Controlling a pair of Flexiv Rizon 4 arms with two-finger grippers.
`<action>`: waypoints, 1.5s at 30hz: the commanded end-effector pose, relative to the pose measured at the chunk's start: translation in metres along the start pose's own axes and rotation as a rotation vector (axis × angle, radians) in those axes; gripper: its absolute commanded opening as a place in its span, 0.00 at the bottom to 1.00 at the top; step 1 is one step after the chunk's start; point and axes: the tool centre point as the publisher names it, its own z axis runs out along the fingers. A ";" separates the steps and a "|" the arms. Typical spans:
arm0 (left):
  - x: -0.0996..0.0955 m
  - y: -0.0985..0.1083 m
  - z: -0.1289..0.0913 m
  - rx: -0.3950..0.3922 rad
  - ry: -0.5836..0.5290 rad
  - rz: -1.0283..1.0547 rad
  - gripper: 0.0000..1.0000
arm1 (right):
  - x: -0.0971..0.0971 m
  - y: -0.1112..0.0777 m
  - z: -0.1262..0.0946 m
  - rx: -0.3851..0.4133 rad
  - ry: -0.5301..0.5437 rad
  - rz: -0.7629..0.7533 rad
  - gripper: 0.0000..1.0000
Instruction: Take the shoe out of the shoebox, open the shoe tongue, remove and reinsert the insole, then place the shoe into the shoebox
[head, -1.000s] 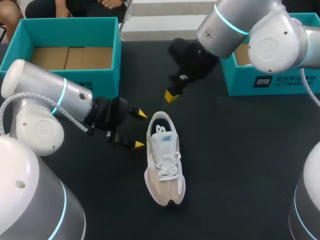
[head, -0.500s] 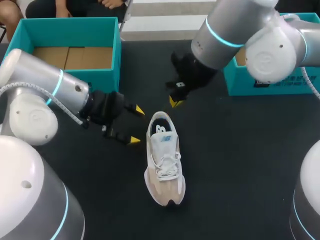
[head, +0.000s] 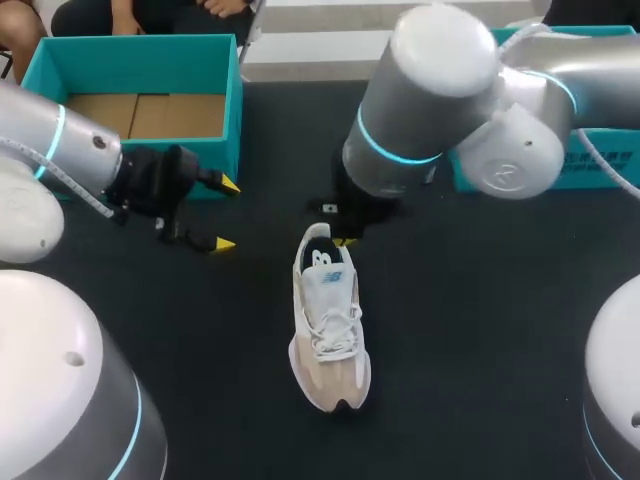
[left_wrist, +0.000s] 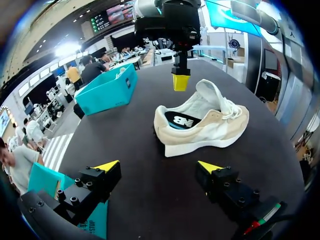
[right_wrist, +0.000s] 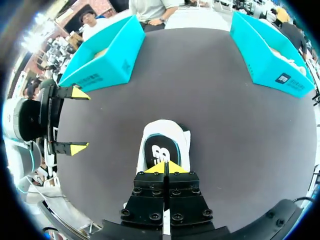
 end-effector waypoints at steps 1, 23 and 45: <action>-0.001 0.000 -0.012 -0.008 -0.005 -0.005 1.00 | 0.010 -0.003 0.018 0.023 -0.141 0.001 0.00; -0.007 0.001 -0.019 -0.013 -0.024 0.010 1.00 | 0.012 -0.017 0.033 0.033 -0.181 0.045 0.00; -0.007 0.001 -0.019 -0.013 -0.024 0.010 1.00 | 0.007 -0.027 0.095 0.157 -0.167 -0.036 0.00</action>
